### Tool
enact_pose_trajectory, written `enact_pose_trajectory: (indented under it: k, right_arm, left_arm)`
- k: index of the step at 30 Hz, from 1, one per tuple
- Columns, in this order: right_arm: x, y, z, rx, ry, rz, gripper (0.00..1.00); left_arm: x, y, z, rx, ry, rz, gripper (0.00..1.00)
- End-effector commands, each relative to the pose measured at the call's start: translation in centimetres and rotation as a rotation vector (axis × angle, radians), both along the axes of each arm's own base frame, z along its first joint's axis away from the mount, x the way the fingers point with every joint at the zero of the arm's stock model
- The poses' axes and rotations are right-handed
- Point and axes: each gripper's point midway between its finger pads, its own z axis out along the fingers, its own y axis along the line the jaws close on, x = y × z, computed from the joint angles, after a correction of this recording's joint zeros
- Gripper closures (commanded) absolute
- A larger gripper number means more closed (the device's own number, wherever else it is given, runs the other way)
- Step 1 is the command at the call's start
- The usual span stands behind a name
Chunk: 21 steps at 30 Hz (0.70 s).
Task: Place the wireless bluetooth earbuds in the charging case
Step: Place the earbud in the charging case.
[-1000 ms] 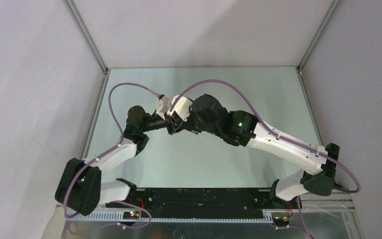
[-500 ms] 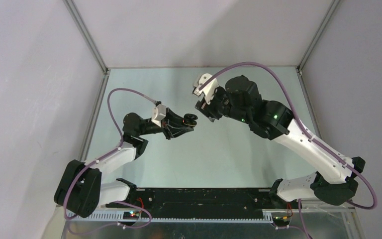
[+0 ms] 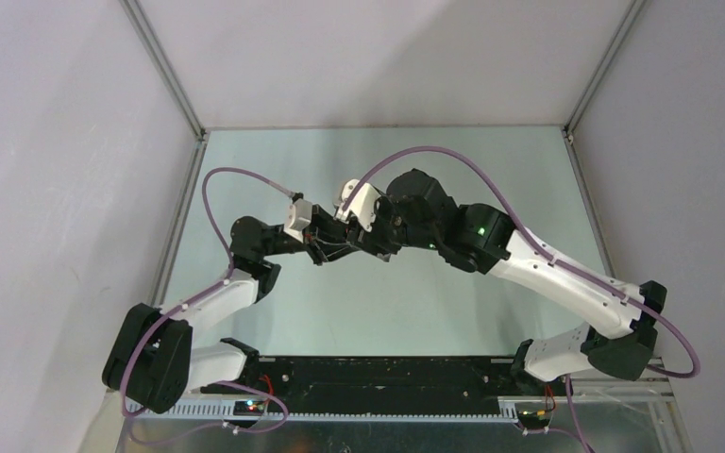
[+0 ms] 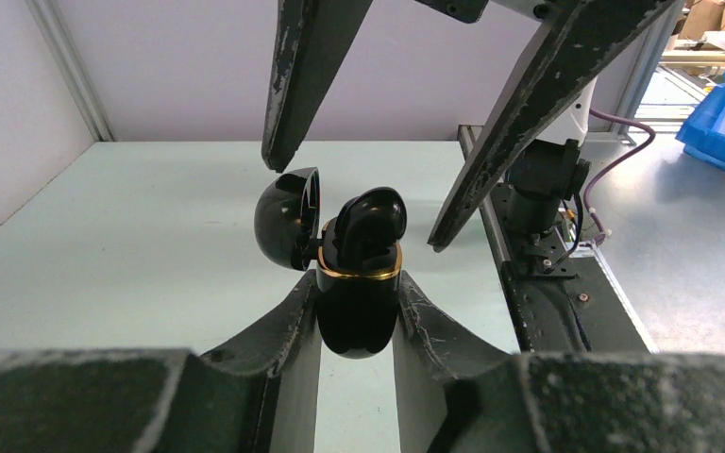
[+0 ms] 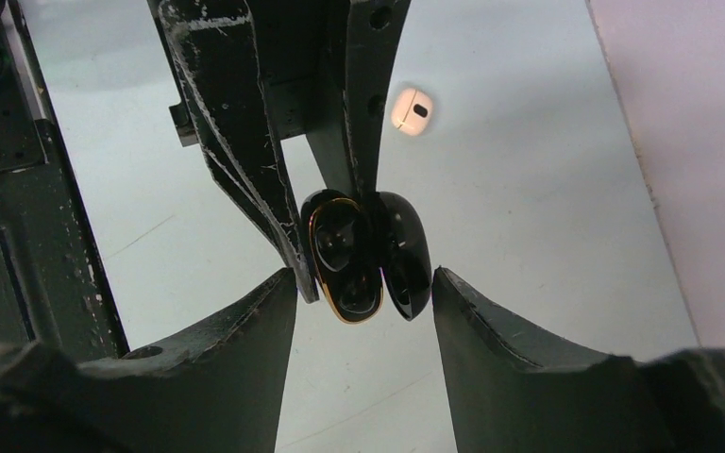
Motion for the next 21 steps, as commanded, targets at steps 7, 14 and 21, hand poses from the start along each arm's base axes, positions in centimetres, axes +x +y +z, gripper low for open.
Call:
enact_pose_trajectory:
  k: [7, 14, 21]
  right_arm:
    - [1.3, 0.6, 1.6, 0.034, -0.044, -0.063, 0.4]
    - [1.9, 0.0, 2.8, 0.061, -0.054, -0.096, 0.4]
    - [1.7, -0.4, 4.0, 0.104, -0.022, -0.081, 0.4]
  left_arm:
    - [-0.6, 0.2, 1.4, -0.027, -0.057, -0.01, 1.0]
    - [-0.6, 0.2, 1.3, -0.028, -0.055, -0.01, 1.0]
    - [-0.6, 0.2, 1.2, -0.026, -0.05, -0.011, 1.0]
